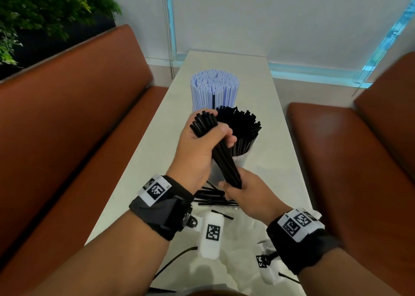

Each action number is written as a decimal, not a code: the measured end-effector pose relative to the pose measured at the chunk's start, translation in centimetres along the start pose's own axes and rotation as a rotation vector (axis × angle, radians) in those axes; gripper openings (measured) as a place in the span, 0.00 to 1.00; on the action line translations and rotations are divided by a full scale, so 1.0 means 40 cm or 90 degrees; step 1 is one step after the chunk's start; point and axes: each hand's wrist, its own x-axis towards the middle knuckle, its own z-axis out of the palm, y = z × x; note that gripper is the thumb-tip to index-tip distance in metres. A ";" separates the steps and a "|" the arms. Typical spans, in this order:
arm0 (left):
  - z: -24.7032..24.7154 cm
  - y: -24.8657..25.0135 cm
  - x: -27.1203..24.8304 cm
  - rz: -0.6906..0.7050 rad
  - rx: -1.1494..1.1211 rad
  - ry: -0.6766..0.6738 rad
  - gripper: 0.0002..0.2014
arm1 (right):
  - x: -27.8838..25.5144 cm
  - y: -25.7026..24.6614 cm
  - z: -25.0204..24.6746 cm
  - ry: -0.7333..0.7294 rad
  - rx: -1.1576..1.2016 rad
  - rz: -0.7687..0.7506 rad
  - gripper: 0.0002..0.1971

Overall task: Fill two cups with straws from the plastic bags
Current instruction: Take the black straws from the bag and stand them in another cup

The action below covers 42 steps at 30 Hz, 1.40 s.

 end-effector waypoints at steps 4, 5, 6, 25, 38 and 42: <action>0.018 0.008 -0.009 -0.007 0.077 -0.054 0.05 | 0.010 -0.010 0.012 0.047 -0.026 0.002 0.15; 0.022 0.011 -0.010 -0.006 0.090 -0.063 0.05 | 0.013 -0.013 0.011 0.055 -0.039 -0.007 0.15; 0.024 0.018 -0.008 0.004 0.097 -0.067 0.06 | 0.015 -0.015 0.005 0.060 -0.056 -0.018 0.13; 0.026 0.058 0.152 0.218 0.264 0.095 0.06 | 0.116 0.043 -0.087 0.123 -0.430 -0.010 0.12; -0.024 0.045 0.135 0.118 0.724 -0.058 0.45 | 0.116 0.052 -0.090 0.116 -0.448 -0.007 0.14; 0.006 0.065 0.148 0.233 0.810 -0.117 0.42 | 0.114 0.053 -0.092 0.114 -0.437 -0.012 0.14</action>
